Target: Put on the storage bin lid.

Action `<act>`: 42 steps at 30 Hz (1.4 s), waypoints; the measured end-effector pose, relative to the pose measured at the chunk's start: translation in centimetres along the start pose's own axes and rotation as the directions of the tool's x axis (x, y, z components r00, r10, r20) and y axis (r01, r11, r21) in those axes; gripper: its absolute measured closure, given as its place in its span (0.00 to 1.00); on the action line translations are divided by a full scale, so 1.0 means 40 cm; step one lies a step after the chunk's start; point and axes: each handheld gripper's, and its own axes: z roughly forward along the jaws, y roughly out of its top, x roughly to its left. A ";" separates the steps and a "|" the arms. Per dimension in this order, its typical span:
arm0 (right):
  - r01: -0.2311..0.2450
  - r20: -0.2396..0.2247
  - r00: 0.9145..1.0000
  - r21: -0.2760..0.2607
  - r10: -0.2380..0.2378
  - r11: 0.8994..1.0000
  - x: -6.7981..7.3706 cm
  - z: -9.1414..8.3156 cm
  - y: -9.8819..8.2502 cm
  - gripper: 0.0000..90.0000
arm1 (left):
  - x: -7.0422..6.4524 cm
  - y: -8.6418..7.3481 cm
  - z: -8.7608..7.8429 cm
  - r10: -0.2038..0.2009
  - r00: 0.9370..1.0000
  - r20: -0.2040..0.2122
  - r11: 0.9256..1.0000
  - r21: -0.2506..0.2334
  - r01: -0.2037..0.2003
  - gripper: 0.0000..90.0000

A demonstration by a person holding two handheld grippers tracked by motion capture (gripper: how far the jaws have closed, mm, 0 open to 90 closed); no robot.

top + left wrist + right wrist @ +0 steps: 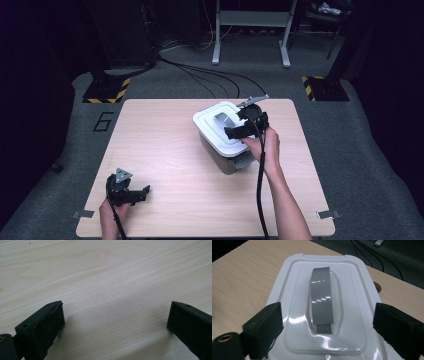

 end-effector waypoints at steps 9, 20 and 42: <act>-0.023 -0.011 1.000 -0.025 0.022 0.999 -0.019 -0.061 -0.083 0.02 | 0.000 0.000 0.000 0.000 1.000 0.000 1.000 0.000 0.000 0.01; -0.069 0.013 0.997 -0.041 0.070 0.997 -0.047 -0.104 -0.208 0.01 | 0.000 0.000 0.000 -0.001 1.000 0.000 1.000 0.002 0.001 0.01; -0.233 0.026 0.972 0.018 0.232 0.972 -0.130 -0.001 -0.533 0.00 | 0.000 0.000 0.000 -0.002 1.000 0.001 1.000 0.001 0.002 0.01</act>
